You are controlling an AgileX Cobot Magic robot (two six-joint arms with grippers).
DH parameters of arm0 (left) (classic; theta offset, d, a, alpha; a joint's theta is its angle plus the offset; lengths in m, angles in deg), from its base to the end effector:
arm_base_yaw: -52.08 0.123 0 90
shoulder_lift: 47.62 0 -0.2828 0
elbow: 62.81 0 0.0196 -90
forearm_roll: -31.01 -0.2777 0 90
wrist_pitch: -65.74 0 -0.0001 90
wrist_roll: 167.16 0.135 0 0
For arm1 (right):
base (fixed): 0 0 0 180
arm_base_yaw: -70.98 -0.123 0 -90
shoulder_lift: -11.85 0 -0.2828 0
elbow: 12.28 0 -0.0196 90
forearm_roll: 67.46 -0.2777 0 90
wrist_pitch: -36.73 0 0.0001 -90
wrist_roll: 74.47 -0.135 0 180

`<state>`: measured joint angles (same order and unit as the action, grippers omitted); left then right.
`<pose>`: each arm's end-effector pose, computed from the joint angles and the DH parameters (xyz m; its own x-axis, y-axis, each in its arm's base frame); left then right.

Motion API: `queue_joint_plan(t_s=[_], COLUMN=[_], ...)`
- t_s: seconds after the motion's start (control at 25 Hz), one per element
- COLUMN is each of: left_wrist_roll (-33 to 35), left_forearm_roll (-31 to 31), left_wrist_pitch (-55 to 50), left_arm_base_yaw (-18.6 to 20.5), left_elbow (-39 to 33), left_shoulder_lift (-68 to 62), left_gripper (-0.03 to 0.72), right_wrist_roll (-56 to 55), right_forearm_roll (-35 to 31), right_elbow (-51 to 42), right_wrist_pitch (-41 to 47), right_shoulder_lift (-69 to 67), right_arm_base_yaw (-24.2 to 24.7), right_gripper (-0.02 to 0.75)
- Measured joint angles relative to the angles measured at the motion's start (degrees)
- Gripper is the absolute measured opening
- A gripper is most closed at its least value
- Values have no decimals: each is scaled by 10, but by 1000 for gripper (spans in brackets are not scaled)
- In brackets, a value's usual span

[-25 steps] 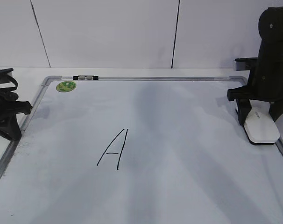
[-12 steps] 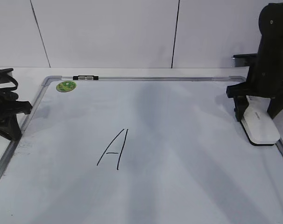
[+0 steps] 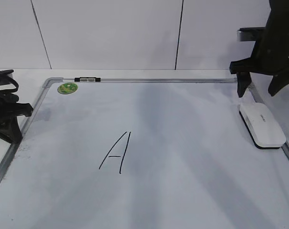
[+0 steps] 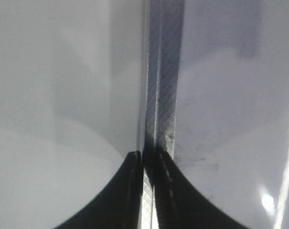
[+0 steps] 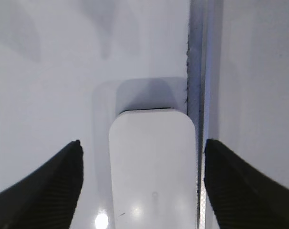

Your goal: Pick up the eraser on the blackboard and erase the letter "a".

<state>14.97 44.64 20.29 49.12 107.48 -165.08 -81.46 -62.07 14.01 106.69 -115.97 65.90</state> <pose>0.3807 -0.0424 0.0900 -0.9897 -0.0781 -0.1196 -0.0553 0.9815 -0.1835 0.4686 0.0297 0.1771 -0.9877 0.0018 -0.1566 0.0134 0.9972 -0.0735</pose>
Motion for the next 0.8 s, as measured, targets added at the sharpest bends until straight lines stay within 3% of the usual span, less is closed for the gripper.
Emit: queue_joint_plan(t_s=[0.24,0.52,0.8], left_wrist_roll=[0,0,0], left_forearm_roll=[1,-11,-14], left_wrist_pitch=[3,-3,-68], left_arm_base_yaw=[0,0,0], left_elbow=[0,7,55], left_shoulder_lift=[-1,-1,14], left_gripper=[101,292,321], right_wrist_roll=[0,-1,-1], right_forearm_roll=[-9,-42,-43], right_elbow=[23,23,23], right_wrist_pitch=[1,2,4], right_shoulder_lift=[8,14,55], right_arm_base_yaw=[0,0,0], right_gripper=[558,548,547])
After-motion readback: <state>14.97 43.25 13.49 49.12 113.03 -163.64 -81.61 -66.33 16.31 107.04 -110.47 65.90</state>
